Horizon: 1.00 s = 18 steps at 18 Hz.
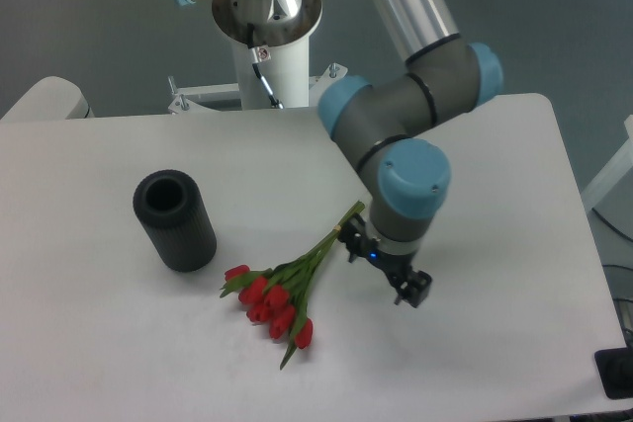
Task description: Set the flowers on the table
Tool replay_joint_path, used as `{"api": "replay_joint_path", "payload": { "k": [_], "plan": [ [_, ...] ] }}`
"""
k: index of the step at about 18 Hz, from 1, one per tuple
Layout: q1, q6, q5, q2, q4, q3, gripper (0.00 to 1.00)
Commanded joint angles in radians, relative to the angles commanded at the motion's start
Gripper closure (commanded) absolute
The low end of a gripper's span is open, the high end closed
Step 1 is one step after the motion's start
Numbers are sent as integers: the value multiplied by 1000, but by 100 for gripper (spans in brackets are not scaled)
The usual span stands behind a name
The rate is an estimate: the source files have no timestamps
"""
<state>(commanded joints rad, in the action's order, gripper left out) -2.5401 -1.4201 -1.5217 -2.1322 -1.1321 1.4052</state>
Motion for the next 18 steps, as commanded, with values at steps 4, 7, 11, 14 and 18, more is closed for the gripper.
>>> {"api": "replay_joint_path", "payload": {
  "k": [4,7,11,14,18],
  "plan": [
    [-41,-147,-2,-29,-5,-34,0],
    [-54,-207,-47,-61,-9,-78,0],
    [-57,-226,-58,-80,-9,-86,0],
    [-55,-224,-61,-80,-9,-81,0],
    [-54,-224,-60,-78,-9,-77,0]
  ]
}}
